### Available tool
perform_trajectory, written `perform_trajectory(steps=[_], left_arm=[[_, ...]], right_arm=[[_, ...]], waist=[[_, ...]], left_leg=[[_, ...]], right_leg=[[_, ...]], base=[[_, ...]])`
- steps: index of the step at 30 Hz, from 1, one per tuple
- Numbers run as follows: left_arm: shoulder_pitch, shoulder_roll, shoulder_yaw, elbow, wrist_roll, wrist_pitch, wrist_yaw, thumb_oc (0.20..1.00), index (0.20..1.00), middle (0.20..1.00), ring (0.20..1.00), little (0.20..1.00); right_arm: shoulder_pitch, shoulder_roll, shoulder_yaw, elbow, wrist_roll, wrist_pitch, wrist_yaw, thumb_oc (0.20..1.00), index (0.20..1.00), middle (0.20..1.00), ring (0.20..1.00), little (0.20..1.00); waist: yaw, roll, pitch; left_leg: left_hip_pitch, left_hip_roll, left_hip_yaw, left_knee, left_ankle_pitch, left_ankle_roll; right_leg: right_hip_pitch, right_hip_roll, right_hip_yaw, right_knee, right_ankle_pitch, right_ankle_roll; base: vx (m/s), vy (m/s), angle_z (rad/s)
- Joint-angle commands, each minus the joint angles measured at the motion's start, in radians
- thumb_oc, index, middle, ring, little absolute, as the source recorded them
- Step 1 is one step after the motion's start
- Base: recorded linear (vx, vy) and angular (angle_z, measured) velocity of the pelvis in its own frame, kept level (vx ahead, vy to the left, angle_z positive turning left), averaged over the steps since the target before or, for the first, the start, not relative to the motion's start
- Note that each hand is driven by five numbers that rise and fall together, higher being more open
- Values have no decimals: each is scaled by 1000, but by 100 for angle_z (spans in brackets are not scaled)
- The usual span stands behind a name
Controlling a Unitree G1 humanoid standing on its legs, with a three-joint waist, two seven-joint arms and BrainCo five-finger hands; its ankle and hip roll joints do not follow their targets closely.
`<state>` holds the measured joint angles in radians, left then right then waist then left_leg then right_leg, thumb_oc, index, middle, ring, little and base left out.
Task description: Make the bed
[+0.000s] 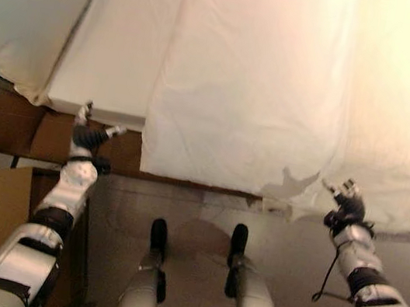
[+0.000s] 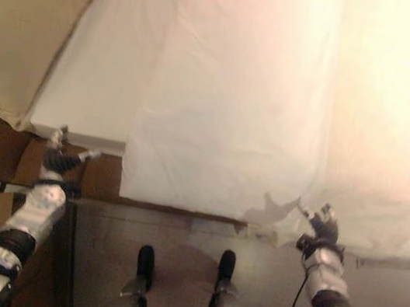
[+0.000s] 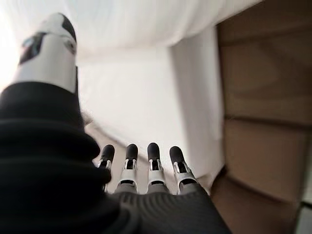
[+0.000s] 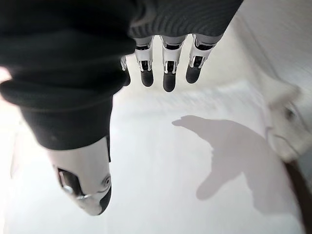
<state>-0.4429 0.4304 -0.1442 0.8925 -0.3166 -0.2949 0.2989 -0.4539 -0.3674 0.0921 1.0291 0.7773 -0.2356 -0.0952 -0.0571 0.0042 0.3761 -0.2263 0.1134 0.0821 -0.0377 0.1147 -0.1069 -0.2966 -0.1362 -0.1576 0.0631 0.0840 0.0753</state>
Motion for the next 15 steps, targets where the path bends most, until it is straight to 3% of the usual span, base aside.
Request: perform_trajectory(steps=[1,8,15], left_arm=[[31,-52,-24,86,-3,-30,-65,1000,1000,1000,1000,1000],[152,-193,-49,205,-15,31,-148,1000,1000,1000,1000,1000],[213,-262,-99,316,39,95,-259,1000,1000,1000,1000,1000]], right_arm=[[76,34,13,7,-19,-42,34,1000,1000,1000,1000,1000],[207,130,31,73,-101,-6,68,1000,1000,1000,1000,1000],[268,182,83,157,-205,38,112,1000,1000,1000,1000,1000]], waist=[[2,-5,-125],[-13,-9,-240],[-18,-8,-306]], left_leg=[[4,6,-2,-48,48,-22],[96,14,0,-50,15,-19],[178,16,15,-50,-21,-10]], right_leg=[[40,-23,26,-21,4,78],[169,-32,20,-109,29,89],[253,-44,29,-147,30,96]], base=[[77,32,4],[47,38,3],[51,37,-5]])
